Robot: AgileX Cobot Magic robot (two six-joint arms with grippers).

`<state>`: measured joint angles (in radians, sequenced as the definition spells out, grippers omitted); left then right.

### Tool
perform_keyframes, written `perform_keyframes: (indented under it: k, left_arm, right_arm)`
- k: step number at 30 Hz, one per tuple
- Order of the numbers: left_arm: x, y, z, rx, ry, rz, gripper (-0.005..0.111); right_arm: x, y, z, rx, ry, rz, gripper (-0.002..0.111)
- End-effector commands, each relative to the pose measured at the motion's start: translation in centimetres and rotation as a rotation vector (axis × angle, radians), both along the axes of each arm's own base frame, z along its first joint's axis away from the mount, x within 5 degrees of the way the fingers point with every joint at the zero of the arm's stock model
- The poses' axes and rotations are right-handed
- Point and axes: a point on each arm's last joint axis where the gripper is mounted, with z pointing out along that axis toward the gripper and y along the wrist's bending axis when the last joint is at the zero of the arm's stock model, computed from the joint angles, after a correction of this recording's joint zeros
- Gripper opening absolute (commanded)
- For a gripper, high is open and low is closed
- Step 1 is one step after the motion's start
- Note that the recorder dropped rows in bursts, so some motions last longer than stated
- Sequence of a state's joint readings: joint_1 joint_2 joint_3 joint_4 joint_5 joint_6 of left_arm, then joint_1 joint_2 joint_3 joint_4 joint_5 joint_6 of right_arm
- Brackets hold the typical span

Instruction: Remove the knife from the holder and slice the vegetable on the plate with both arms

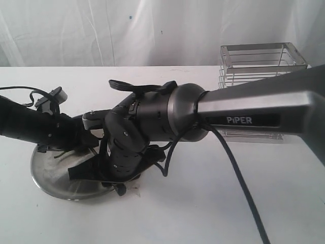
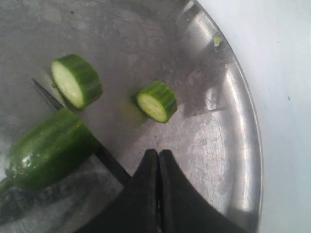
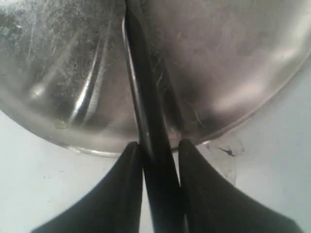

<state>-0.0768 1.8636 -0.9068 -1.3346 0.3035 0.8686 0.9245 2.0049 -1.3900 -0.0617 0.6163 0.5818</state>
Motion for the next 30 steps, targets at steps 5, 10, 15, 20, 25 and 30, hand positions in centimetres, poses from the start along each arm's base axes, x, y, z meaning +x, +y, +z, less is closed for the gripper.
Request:
perform_keyframes:
  k: [5,10,15,20,25,30]
  left_arm:
    - [-2.2,0.4,-3.4,0.151,0.093,-0.167,0.000]
    - [-3.3,0.7,-4.2,0.168,0.139,-0.154,0.000]
    - [-4.1,0.7,-4.6,0.159,0.176,-0.150,0.000]
    - [-4.4,0.5,-4.6,0.135,0.191,-0.184,0.000]
    - [-4.0,0.4,-4.1,0.112,0.177,-0.151,0.000]
    - [-2.4,0.0,-1.4,0.081,0.079,-0.161,0.000]
  right_arm:
    - [2.5,0.0,1.5,0.120,-0.143,-0.029,0.000]
    - [2.4,-0.5,1.3,0.061,-0.140,-0.015,0.000]
    - [2.2,-0.9,1.1,0.010,-0.113,-0.017,0.000]
    - [2.1,-1.4,2.0,-0.029,-0.129,-0.005,0.000]
    - [2.0,-1.5,2.9,-0.007,-0.148,-0.005,0.000]
    - [2.1,-1.4,2.9,0.000,-0.152,-0.003,0.000]
